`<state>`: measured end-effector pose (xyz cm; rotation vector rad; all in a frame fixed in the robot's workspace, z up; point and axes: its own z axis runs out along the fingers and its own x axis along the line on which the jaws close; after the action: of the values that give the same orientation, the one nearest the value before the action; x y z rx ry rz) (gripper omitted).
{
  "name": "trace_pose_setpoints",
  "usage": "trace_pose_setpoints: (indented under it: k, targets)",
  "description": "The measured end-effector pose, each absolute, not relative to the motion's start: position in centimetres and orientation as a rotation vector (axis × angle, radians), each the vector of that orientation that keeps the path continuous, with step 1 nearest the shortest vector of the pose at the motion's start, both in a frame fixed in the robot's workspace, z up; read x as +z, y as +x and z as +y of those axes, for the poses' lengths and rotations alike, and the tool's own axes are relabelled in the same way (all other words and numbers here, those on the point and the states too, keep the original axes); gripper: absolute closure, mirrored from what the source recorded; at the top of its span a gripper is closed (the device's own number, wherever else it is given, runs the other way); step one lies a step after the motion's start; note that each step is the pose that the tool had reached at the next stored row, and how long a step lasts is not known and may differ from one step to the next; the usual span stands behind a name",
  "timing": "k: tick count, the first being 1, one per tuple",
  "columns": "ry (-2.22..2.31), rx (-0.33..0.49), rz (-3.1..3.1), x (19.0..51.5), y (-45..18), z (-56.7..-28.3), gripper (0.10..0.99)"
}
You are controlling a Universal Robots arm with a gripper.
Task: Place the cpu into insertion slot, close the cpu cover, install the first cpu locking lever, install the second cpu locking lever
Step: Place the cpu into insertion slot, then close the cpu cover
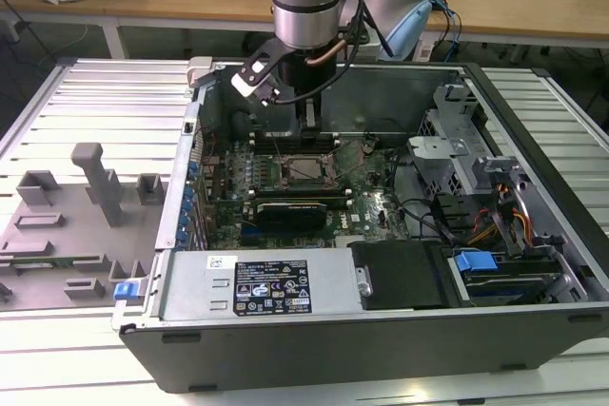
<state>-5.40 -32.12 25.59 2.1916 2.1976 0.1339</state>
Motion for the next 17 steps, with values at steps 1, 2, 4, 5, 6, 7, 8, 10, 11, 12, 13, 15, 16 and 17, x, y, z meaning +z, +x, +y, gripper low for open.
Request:
trace_pose_setpoints:
  k: [1,2,4,5,6,7,8,10,11,12,13,15,16,17]
  targets:
    - [2.192,0.134,2.198,25.6,-5.4,-32.12,0.98]
    - [2.192,0.134,2.198,25.62,-5.4,-32.12,0.98]
    - [2.192,0.134,2.198,25.66,-5.4,-32.12,0.98]
    - [2.192,0.134,2.198,25.67,-5.4,-32.12,0.98]
    - [2.192,0.134,2.198,25.68,-5.4,-32.12,0.98]
    - [2.192,0.134,2.198,25.71,-5.4,-32.12,0.98]
    - [2.192,0.134,2.198,25.73,-5.4,-32.12,0.98]
    - [2.192,0.134,2.198,25.75,-5.4,-32.12,0.98]
    - [2.192,0.134,2.198,25.77,-5.4,-32.12,0.98]
    - [2.192,0.134,2.198,25.81,-5.4,-32.12,0.98]
    - [2.191,0.134,2.198,25.82,-5.39,-32.12,0.98]
    - [2.191,0.133,2.198,25.83,-5.26,-32.12,0.98]
    - [2.192,0.133,2.198,25.83,-5.06,-32.12,0.98]
    - [2.192,0.133,2.198,25.82,-4.82,-32.12,0.98]
